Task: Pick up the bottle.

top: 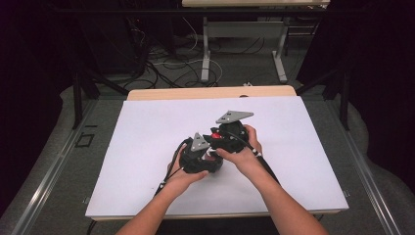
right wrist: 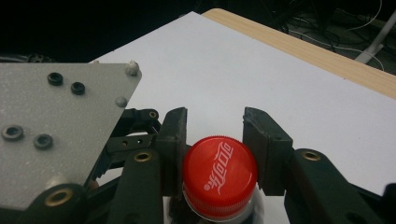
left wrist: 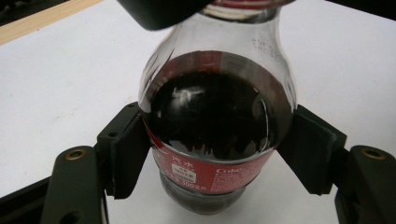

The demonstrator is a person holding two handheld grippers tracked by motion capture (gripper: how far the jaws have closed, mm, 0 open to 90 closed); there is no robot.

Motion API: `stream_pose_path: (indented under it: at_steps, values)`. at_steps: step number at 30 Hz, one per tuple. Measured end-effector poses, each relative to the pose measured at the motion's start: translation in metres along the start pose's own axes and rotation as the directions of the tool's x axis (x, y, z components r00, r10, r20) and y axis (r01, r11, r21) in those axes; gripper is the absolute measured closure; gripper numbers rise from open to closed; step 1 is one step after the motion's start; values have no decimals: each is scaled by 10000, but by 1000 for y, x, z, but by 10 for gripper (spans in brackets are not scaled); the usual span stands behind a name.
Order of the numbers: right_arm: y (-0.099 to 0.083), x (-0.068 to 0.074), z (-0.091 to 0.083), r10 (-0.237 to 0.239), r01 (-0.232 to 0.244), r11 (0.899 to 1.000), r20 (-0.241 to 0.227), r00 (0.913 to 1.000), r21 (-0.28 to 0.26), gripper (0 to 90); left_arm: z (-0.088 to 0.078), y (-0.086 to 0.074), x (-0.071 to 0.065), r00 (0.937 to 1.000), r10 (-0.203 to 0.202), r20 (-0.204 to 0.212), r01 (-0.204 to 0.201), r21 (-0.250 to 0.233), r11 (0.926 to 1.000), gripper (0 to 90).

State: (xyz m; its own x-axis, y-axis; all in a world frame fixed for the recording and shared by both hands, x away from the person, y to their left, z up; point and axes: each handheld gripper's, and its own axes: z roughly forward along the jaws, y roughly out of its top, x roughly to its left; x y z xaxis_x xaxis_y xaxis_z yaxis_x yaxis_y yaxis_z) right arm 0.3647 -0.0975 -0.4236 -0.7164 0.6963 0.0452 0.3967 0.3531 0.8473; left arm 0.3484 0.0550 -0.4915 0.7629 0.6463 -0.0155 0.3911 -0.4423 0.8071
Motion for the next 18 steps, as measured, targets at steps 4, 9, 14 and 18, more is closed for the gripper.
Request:
stream_pose_path:
  at_steps: [4,9,14,18]
  values:
    - [1,0,0,-97,99,9998,-158,9998,142,613,-1,-1,0,10000,68,-10,-68,47,10000,302]
    - [3,-2,0,-429,447,9985,-544,9976,322,614,-3,-1,0,9998,186,47,-187,110,9998,303]
    - [6,-5,-1,-776,850,9942,-1090,9910,654,615,-4,-2,-1,9997,105,224,-107,95,9999,303]
    - [11,-9,-1,-1513,1698,9821,-1951,9690,818,615,-7,-2,0,9993,224,312,-227,90,9997,303]
